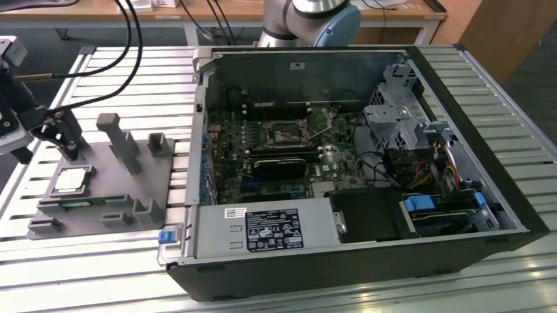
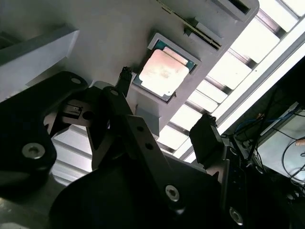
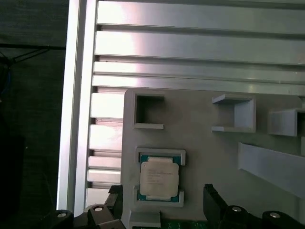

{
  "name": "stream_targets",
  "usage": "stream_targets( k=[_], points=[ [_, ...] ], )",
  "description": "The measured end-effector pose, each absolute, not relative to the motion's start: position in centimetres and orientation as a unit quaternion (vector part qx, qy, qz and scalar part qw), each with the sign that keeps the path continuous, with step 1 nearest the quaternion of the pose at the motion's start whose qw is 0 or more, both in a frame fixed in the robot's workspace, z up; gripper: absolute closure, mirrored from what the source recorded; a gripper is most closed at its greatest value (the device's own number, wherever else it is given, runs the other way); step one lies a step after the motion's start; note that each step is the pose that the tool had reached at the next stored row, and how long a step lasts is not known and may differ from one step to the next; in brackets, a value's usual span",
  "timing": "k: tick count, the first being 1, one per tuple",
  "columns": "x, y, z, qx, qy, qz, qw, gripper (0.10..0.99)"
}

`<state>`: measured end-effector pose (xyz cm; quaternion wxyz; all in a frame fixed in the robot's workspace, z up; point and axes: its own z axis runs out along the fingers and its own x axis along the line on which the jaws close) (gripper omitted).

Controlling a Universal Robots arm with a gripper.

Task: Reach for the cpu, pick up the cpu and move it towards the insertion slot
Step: 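Pick up the cpu and move it towards the insertion slot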

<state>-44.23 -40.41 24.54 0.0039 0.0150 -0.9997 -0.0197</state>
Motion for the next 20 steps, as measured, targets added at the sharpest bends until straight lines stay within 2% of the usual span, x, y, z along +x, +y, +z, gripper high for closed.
stream_targets(
  k=[20],
  points=[
    [-44.4,-40.5,21.0,0.015,-1.000,-0.020,0.004,0.322]
  ],
)
